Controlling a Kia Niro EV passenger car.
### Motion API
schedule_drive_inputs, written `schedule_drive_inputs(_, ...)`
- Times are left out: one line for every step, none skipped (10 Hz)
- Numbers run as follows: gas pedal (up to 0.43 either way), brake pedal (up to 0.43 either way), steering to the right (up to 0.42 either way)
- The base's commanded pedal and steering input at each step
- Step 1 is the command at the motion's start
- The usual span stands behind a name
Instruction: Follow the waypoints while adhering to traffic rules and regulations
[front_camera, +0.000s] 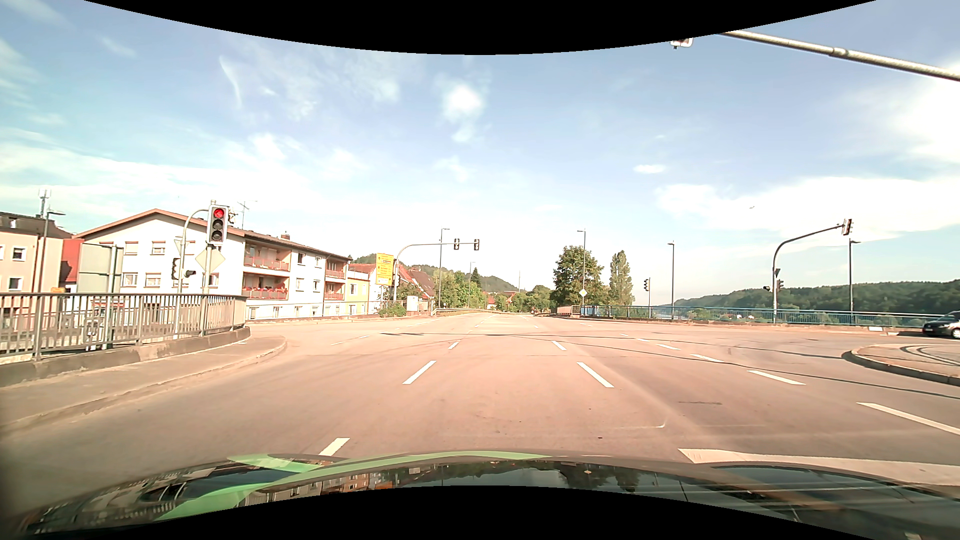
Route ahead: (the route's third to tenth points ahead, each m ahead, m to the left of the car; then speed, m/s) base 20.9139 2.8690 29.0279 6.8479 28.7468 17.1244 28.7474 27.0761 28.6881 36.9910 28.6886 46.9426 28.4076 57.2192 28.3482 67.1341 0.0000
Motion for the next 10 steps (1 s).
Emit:
schedule_drive_inputs(0.000,0.268,-0.008)
schedule_drive_inputs(0.000,0.262,-0.008)
schedule_drive_inputs(0.000,0.262,-0.008)
schedule_drive_inputs(0.000,0.256,-0.008)
schedule_drive_inputs(0.000,0.256,-0.008)
schedule_drive_inputs(0.000,0.268,-0.008)
schedule_drive_inputs(0.000,0.268,-0.008)
schedule_drive_inputs(0.000,0.256,-0.008)
schedule_drive_inputs(0.000,0.250,-0.008)
schedule_drive_inputs(0.000,0.250,-0.008)
